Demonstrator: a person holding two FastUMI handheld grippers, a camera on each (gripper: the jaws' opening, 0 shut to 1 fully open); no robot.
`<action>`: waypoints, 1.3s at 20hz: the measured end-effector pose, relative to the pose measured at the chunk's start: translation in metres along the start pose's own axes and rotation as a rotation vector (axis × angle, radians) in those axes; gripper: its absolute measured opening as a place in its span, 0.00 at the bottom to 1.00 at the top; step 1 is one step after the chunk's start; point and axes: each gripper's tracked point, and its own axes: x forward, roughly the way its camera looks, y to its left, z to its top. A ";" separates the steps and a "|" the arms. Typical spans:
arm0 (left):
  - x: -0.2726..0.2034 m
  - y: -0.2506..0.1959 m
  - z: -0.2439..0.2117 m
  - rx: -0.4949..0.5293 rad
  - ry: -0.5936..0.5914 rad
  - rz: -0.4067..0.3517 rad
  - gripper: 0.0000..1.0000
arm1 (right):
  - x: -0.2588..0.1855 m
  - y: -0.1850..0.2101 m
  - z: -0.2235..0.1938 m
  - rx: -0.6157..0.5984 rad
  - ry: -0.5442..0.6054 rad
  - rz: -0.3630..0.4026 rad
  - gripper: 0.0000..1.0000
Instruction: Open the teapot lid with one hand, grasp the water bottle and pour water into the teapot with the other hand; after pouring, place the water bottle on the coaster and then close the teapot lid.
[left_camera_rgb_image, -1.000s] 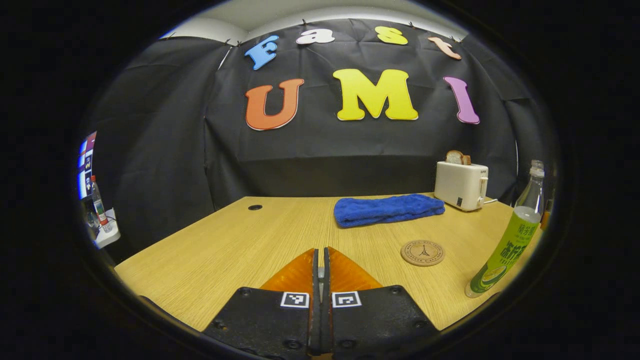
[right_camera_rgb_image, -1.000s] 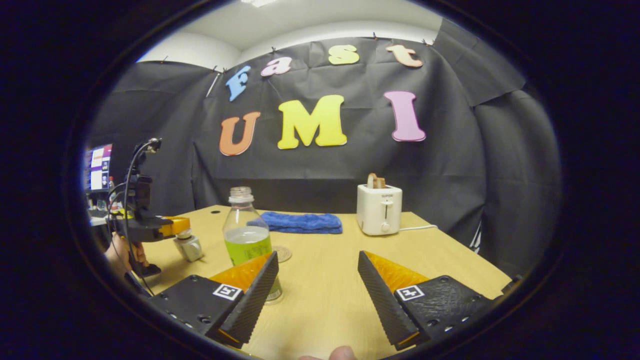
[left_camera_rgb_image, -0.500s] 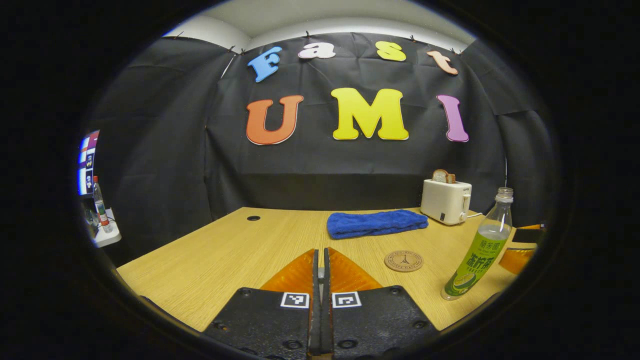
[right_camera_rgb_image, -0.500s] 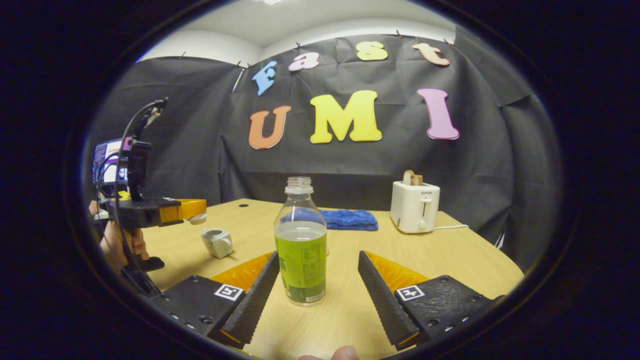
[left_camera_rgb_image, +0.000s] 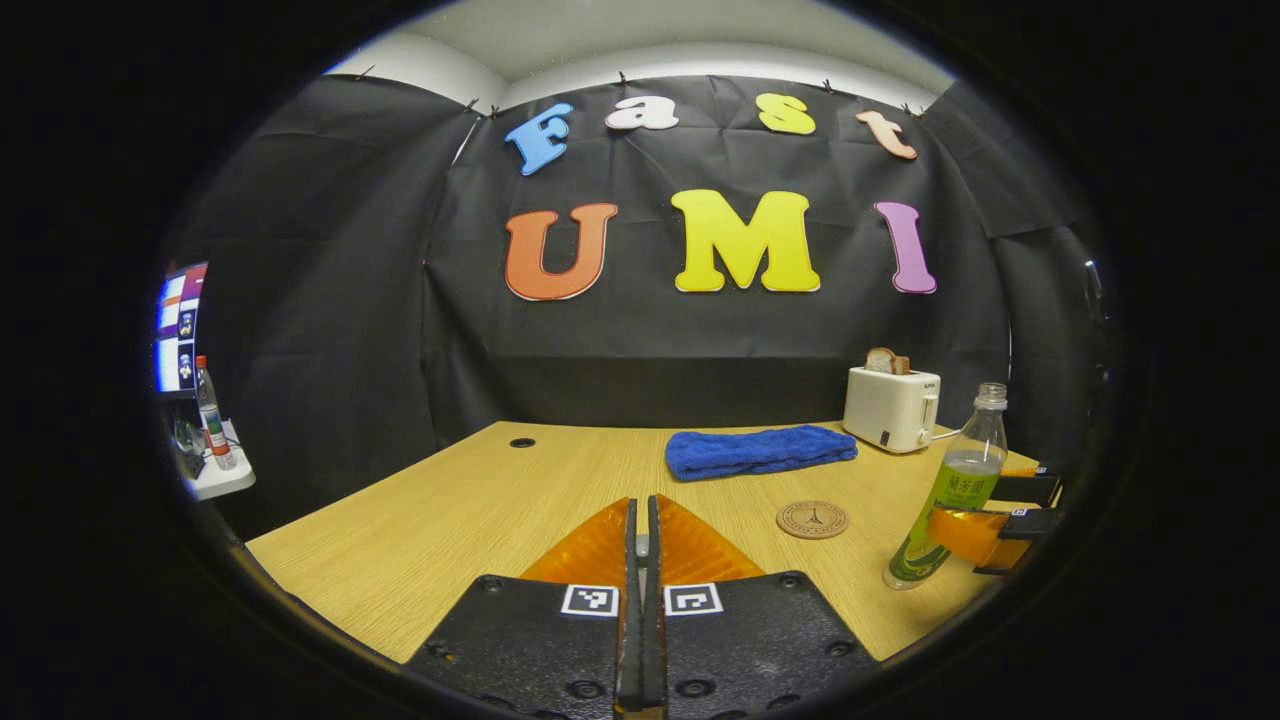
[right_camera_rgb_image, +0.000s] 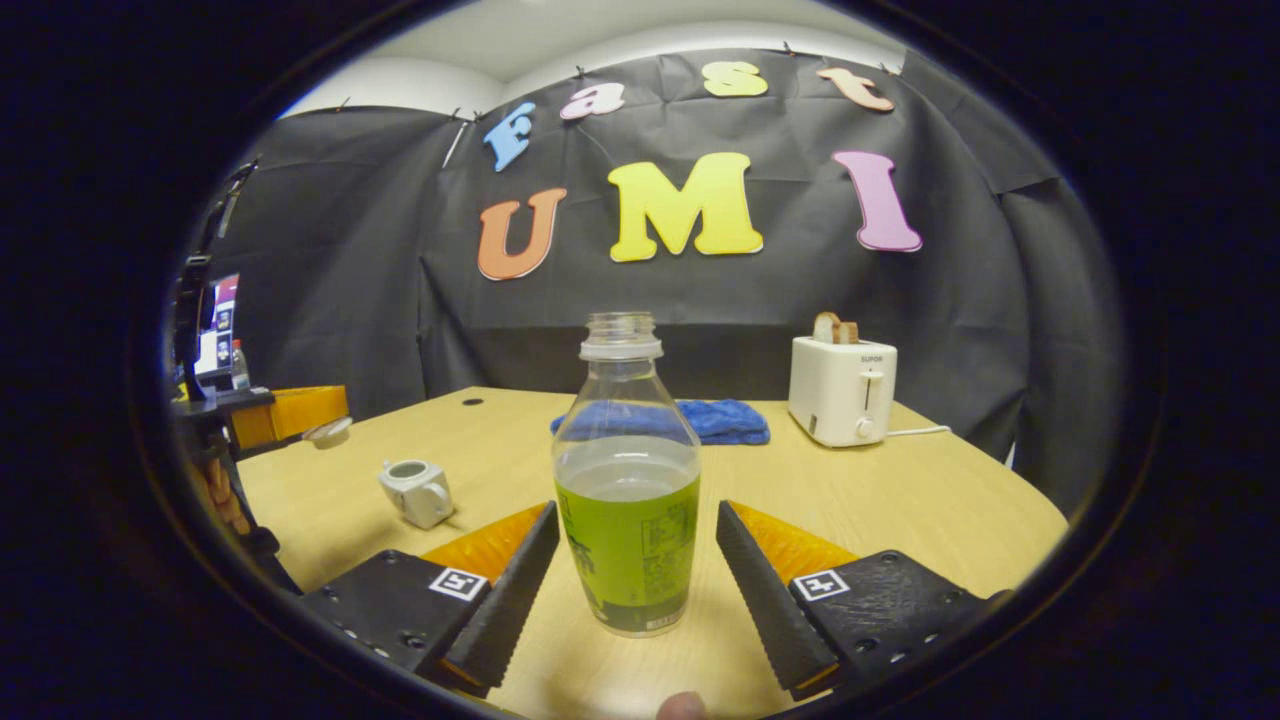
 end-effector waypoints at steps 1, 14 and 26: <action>0.000 0.002 0.001 -0.003 -0.004 0.005 0.02 | 0.001 0.002 0.002 -0.003 -0.005 -0.006 0.87; 0.008 0.035 0.013 -0.077 -0.050 0.008 0.02 | 0.052 0.048 0.031 -0.595 0.092 0.058 0.71; 0.008 0.071 0.006 -0.024 -0.061 0.008 0.02 | 0.113 0.096 0.021 -1.207 0.130 0.069 0.67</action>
